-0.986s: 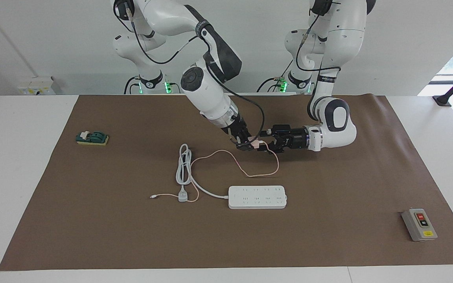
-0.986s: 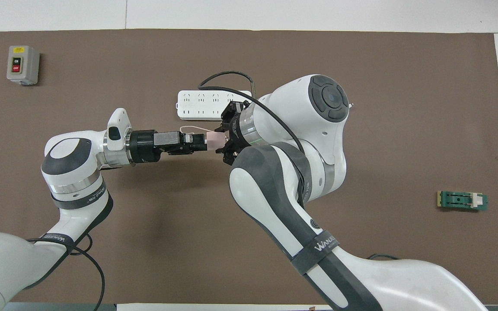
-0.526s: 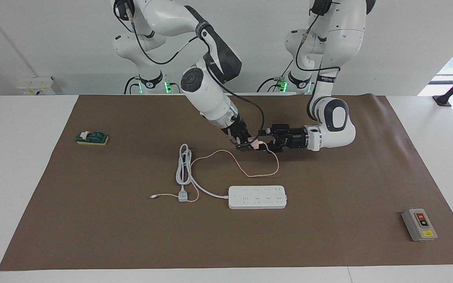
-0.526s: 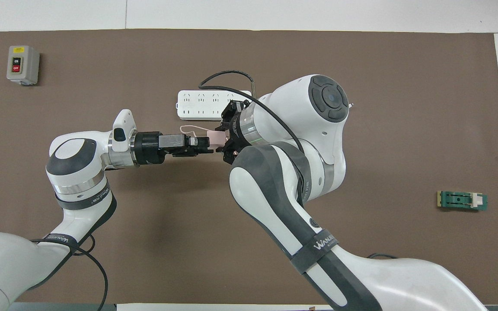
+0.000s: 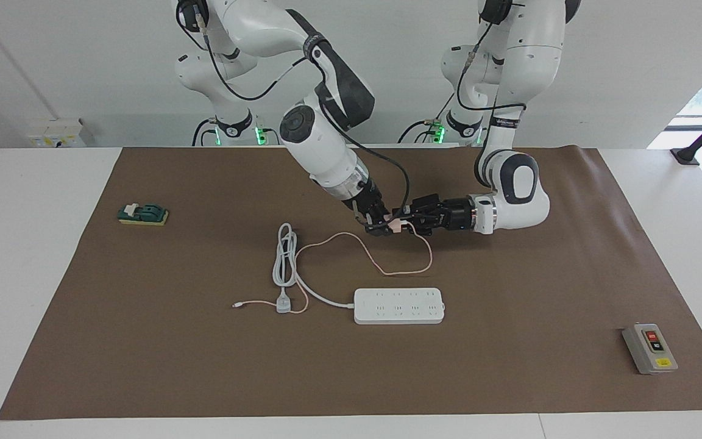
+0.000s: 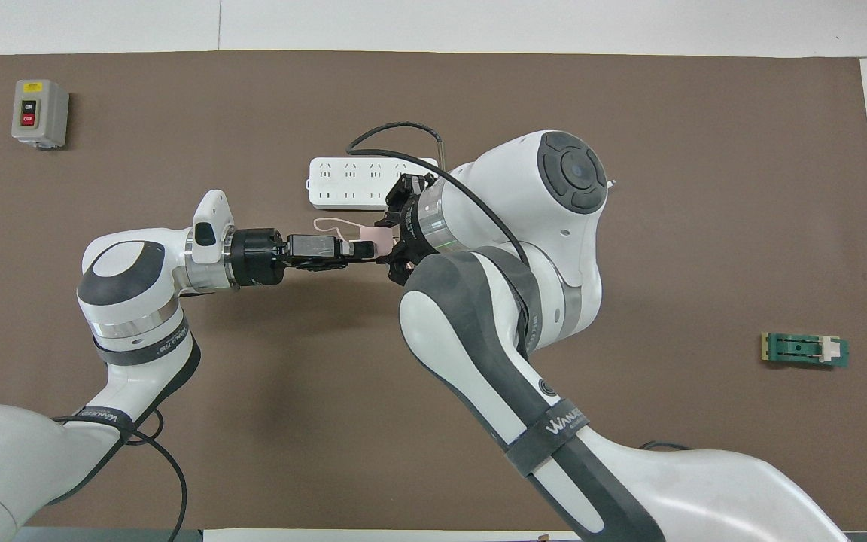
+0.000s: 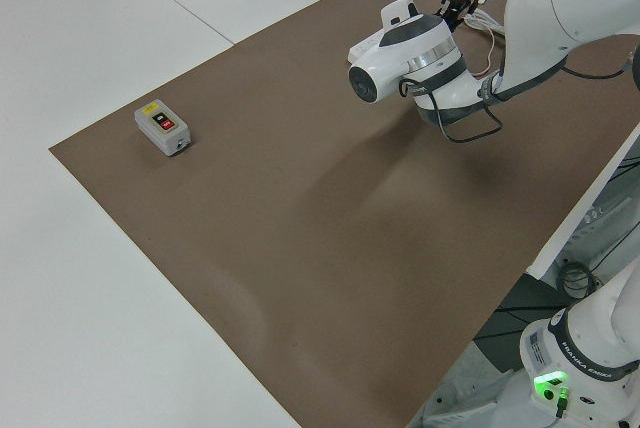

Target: Plug charger into power strip

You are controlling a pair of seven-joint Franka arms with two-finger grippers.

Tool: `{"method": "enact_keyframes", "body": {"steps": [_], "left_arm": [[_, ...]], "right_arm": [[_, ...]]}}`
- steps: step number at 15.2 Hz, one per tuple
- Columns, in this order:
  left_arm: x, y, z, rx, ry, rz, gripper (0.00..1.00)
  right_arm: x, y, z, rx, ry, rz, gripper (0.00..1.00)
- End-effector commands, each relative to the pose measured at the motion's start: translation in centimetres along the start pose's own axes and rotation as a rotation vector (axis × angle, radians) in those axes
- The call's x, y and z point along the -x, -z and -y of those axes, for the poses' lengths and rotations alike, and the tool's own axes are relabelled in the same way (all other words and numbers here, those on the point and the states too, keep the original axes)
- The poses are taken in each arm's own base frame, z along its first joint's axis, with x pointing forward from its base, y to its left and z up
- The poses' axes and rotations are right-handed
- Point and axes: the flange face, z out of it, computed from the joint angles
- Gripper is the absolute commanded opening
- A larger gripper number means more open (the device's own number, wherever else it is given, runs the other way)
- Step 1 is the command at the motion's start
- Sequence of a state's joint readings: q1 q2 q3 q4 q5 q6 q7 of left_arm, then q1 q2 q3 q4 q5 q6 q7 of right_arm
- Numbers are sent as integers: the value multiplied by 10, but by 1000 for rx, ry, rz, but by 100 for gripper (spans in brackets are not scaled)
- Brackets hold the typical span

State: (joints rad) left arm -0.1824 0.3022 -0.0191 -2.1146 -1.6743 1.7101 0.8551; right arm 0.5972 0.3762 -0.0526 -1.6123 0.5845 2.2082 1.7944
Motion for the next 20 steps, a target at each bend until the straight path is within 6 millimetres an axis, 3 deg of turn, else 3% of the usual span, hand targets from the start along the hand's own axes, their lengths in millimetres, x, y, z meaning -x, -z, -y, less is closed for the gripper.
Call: {"method": "enact_keyframes", "body": {"steps": [1,5,7,9,15,17,20], "left_arm": [[-3,-3,1,13,-10,-3,0],[-3,-4,2,14,-8,0,0],[-3,-3,2,13,-8,-1,0],[-4,-2,1,15,-10,-2,0],[-13,14,-2,-18,-30,-31,0],[-14,16,-6,-33,-32,-43,0],[-18,12,-28,-55,-55,-59,0]], "right_arm": [[-2,-3,2,-13,-21,15,0],[-3,-4,1,-12,-24,13,2],[-5,-5,2,-9,-26,11,22],[-5,-4,2,-9,-20,10,100],[-15,17,8,-22,-23,1,100],[-32,29,15,-25,-20,-3,100],[-54,51,19,17,74,-15,100]]}}
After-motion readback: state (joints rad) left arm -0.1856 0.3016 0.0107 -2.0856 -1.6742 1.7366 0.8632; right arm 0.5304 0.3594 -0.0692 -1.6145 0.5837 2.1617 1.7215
